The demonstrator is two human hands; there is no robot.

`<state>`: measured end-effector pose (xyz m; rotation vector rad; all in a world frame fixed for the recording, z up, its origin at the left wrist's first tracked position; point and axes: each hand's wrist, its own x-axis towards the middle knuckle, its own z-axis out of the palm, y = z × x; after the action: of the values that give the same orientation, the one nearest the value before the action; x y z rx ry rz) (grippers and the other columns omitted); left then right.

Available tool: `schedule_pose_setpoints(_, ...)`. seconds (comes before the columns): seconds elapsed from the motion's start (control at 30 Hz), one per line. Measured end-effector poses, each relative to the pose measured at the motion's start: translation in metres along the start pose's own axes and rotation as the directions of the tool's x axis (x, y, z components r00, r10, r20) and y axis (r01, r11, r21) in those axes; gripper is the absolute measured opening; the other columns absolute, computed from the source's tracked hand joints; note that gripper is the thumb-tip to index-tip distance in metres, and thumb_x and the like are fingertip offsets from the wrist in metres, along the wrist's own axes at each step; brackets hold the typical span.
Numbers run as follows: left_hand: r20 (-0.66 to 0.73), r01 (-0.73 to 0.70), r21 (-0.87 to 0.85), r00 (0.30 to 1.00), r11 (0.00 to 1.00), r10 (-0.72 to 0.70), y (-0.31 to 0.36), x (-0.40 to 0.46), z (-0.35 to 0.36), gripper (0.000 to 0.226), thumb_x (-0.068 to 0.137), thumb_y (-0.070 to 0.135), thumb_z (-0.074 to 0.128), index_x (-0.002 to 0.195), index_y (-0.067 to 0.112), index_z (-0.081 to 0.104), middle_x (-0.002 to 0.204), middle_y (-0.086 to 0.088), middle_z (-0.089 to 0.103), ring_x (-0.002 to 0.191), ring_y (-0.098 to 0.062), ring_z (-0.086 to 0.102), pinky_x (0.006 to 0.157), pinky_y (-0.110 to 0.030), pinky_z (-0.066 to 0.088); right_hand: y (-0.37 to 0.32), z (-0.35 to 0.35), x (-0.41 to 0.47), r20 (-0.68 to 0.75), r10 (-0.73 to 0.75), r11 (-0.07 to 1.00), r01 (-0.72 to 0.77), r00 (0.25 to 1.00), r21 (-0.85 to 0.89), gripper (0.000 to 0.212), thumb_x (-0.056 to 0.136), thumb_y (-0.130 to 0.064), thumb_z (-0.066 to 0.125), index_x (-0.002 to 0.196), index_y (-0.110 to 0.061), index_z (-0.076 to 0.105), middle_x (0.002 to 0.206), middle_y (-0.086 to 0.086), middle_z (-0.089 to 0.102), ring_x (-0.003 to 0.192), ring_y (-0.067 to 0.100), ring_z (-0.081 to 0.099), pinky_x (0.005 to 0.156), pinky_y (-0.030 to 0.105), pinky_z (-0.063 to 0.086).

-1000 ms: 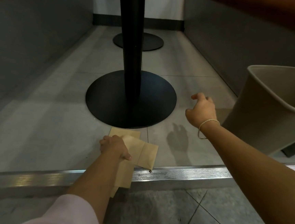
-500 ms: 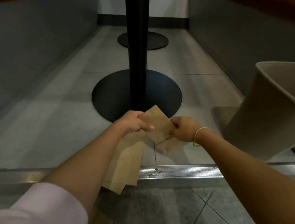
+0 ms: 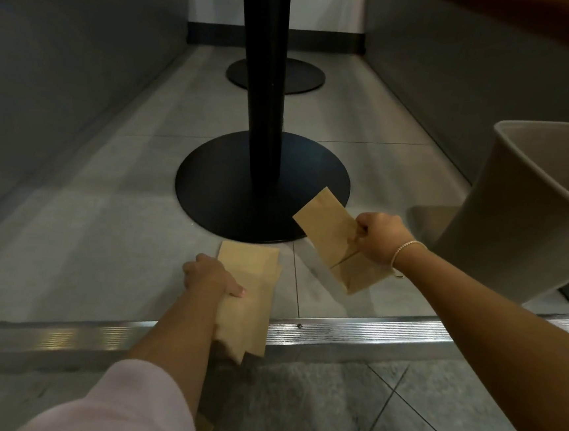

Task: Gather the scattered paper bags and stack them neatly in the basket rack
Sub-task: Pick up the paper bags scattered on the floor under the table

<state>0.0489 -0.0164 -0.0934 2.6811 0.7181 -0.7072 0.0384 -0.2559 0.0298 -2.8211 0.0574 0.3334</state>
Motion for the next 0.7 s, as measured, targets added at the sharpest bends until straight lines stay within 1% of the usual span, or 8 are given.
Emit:
schedule_pose_setpoints(0.03,-0.020,0.000,-0.010,1.000,1.000,-0.001,0.001,-0.001,0.000,0.110,0.063,0.057,0.078,0.143,0.004,0.023,0.139,-0.014,0.031,0.130,-0.029,0.034,0.103,-0.035,0.037,0.001,-0.001,0.000,-0.006,-0.003,1.000,0.003,1.000,-0.003,0.027,0.097,-0.015,0.043,0.119,-0.006,0.057,0.093,0.005,0.047,0.084,0.019,0.044,0.077,0.024,0.036)
schedule_pose_setpoints(0.1,-0.069,-0.002,-0.107,0.998,0.994,-0.005,0.006,-0.006,0.002,0.102,0.065,0.043,0.082,0.140,0.004,0.024,0.138,-0.017,0.031,0.127,-0.030,0.038,0.100,-0.034,0.040,0.002,-0.002,-0.001,-0.015,-0.008,1.000,0.008,1.000,-0.008,0.027,0.097,-0.013,0.043,0.118,-0.006,0.058,0.092,0.005,0.047,0.083,0.020,0.044,0.078,0.025,0.039)
schedule_pose_setpoints(0.2,-0.124,-0.061,-0.204,0.992,0.977,0.036,0.014,-0.016,0.004,0.091,0.068,0.025,0.084,0.137,0.006,0.027,0.135,-0.018,0.030,0.121,-0.031,0.046,0.097,-0.034,0.043,0.004,-0.004,-0.002,-0.028,-0.013,1.000,0.013,1.000,0.003,0.027,0.096,-0.013,0.043,0.118,-0.008,0.058,0.092,0.004,0.047,0.083,0.019,0.044,0.077,0.025,0.038)
schedule_pose_setpoints(0.3,-0.162,-0.096,-0.167,0.984,0.981,0.069,0.014,-0.023,0.005,0.086,0.069,0.021,0.083,0.136,0.008,0.030,0.133,-0.018,0.036,0.120,-0.033,0.047,0.095,-0.038,0.045,0.008,-0.004,-0.005,-0.039,-0.016,1.000,0.017,0.999,0.013,0.027,0.097,-0.015,0.044,0.118,-0.008,0.058,0.092,0.004,0.048,0.083,0.020,0.045,0.079,0.025,0.040)
schedule_pose_setpoints(0.43,-0.273,-0.047,0.040,0.961,0.998,0.056,0.014,-0.029,0.007,0.068,0.077,0.030,0.076,0.130,0.011,0.038,0.130,-0.014,0.048,0.120,-0.028,0.044,0.091,-0.034,0.045,0.015,-0.003,-0.006,-0.059,-0.017,1.000,0.018,0.998,0.021,0.027,0.097,-0.016,0.045,0.119,-0.008,0.059,0.093,0.004,0.049,0.084,0.020,0.047,0.081,0.027,0.043)
schedule_pose_setpoints(0.5,-0.308,-0.027,0.015,0.951,1.000,0.030,0.017,-0.033,0.010,0.060,0.082,0.028,0.070,0.128,0.010,0.037,0.126,-0.014,0.053,0.116,-0.027,0.048,0.089,-0.033,0.044,0.016,-0.003,-0.006,-0.064,-0.018,1.000,0.019,0.998,0.022,0.028,0.096,-0.016,0.045,0.119,-0.009,0.059,0.093,0.004,0.050,0.084,0.019,0.047,0.081,0.028,0.043)
schedule_pose_setpoints(0.6,-0.273,-0.044,-0.161,0.962,0.986,-0.002,0.023,-0.034,0.014,0.045,0.091,0.013,0.057,0.129,0.005,0.034,0.123,-0.017,0.055,0.111,-0.029,0.056,0.086,-0.035,0.047,0.018,-0.008,-0.005,-0.077,-0.031,1.000,0.031,0.997,0.006,0.028,0.096,-0.014,0.044,0.120,-0.010,0.058,0.093,0.004,0.050,0.084,0.019,0.048,0.082,0.028,0.044)
schedule_pose_setpoints(0.7,-0.182,-0.050,-0.159,0.983,0.986,0.021,0.025,-0.036,0.002,0.041,0.093,0.014,0.053,0.131,0.004,0.041,0.131,-0.015,0.050,0.118,-0.029,0.052,0.094,-0.036,0.044,0.022,-0.026,-0.002,-0.169,-0.010,1.000,0.011,0.985,0.009,0.025,0.095,-0.012,0.042,0.113,-0.011,0.060,0.088,0.005,0.052,0.081,0.021,0.049,0.076,0.029,0.043)
